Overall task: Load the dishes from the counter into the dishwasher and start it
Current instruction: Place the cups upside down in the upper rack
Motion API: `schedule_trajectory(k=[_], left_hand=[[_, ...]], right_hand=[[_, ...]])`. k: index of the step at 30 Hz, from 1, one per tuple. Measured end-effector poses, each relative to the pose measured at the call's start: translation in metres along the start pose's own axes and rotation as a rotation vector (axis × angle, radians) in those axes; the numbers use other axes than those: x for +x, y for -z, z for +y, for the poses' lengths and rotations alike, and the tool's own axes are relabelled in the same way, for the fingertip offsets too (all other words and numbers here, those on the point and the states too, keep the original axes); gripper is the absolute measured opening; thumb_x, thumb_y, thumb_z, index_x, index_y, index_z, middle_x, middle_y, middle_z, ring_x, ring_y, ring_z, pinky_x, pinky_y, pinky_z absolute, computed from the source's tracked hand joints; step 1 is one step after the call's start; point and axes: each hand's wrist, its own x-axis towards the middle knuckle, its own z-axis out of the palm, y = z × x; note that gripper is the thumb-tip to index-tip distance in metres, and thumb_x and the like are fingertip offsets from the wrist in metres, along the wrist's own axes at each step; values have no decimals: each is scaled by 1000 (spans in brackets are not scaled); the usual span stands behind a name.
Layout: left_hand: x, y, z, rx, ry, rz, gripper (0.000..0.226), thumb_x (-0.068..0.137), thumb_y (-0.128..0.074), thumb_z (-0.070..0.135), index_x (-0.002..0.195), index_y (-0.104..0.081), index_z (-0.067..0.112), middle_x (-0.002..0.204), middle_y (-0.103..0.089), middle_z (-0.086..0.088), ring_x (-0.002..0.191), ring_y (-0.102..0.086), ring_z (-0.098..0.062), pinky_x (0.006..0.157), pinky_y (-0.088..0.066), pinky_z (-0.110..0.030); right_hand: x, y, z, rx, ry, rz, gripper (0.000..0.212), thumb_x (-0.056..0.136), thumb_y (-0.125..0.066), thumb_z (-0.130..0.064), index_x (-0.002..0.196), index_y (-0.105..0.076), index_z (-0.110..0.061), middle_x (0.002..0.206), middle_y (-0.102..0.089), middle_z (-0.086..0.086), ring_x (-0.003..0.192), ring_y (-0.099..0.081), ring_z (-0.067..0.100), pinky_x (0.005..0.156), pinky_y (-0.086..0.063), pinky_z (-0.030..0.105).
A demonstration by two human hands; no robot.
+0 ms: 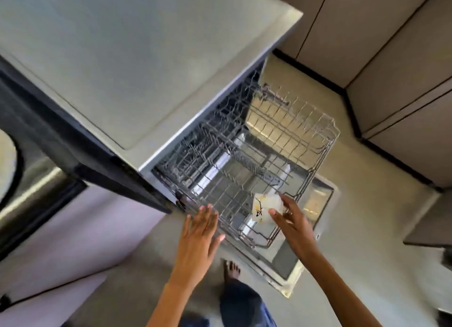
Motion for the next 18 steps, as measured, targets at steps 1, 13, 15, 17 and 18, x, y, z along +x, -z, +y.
schedule_trajectory(k=[1,13,15,17,18], left_hand=[[2,-14,0,25,-9,-4,61,98,-20,50,144,-36,12,151,-28,-10,138,-27,-27,115,-3,-36],[51,-25,-49,139,16,195,53,101,-22,41,145,-33,13,154,-22,-8,143,-16,-23,115,-14,-44],[63,-19,-59,167,30,199,58,100,-20,43,145,-32,9,154,-21,-10,143,-16,-25,115,-12,-43],[69,-18,-67,186,74,197,63,99,-18,46,146,-26,4,155,-15,-12,143,-12,-24,116,-8,-41],[74,-16,-67,191,81,192,65,98,-19,47,146,-24,3,155,-13,-13,144,-10,-24,116,-6,-40]], right_hand=[[8,-3,11,-92,20,-4,49,82,-59,-43,128,-44,-32,114,-59,0,92,-64,13,67,-53,15],[117,-85,12,-650,712,-128,60,85,-52,-48,135,-41,-17,134,-47,7,108,-55,26,84,-53,46],[146,-101,-1,-721,802,-135,62,84,-58,-43,137,-39,-18,137,-45,10,113,-52,31,86,-51,51],[174,-124,-16,-793,890,-165,63,82,-65,-37,136,-41,-17,138,-45,12,115,-50,35,88,-50,53],[185,-131,-26,-833,919,-176,63,81,-67,-34,136,-42,-17,138,-45,12,116,-49,36,90,-49,53]])
